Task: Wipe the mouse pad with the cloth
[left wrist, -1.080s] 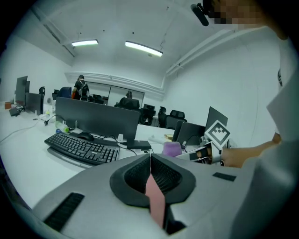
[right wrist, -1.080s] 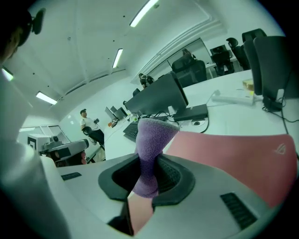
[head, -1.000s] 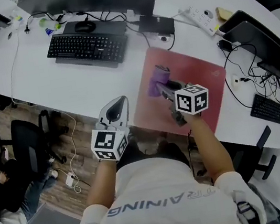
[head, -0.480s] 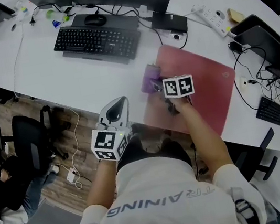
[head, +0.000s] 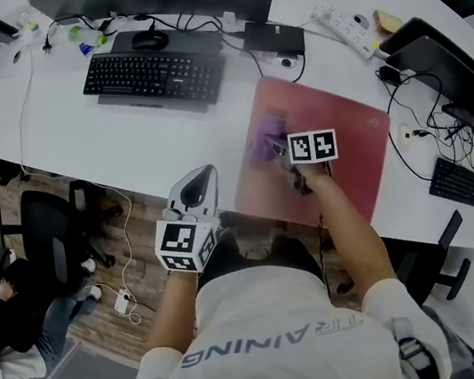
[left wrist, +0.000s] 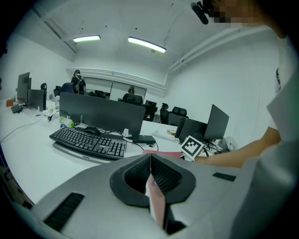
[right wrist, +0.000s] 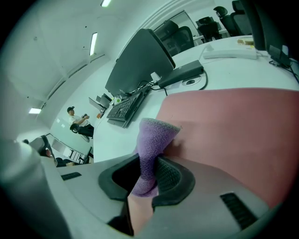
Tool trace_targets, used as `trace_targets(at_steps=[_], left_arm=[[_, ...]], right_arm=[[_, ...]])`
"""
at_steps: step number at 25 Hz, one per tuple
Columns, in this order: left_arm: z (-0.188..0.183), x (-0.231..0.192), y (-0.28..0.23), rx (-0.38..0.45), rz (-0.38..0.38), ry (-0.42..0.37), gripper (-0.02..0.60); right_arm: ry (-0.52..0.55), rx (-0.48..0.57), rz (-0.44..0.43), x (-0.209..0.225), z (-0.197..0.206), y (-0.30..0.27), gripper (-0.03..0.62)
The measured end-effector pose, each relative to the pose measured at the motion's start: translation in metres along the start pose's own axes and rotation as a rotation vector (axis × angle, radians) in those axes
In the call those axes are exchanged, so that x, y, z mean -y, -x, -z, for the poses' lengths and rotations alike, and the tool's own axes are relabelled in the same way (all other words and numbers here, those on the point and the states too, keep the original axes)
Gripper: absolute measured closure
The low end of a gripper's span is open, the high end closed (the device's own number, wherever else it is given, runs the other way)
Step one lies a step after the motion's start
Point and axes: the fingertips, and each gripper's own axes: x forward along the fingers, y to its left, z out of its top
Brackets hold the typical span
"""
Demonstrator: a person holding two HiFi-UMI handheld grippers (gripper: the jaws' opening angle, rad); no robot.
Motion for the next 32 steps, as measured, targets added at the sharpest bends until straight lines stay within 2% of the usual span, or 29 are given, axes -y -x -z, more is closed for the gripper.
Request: trace_targets(at_steps=[23,32], left_arm=[[-0.009,0.092,-0.057,-0.010,0.106,-0.046,0.551],[-0.007,0.130,-0.080,-0.025,0.155,-0.060,0.551]], right_arm=[[-0.111,0.012,0.030,0.092,0.044,0.102,0.497],[-0.169,0.036,0.071,0.139,0.067,0.154,0.496]])
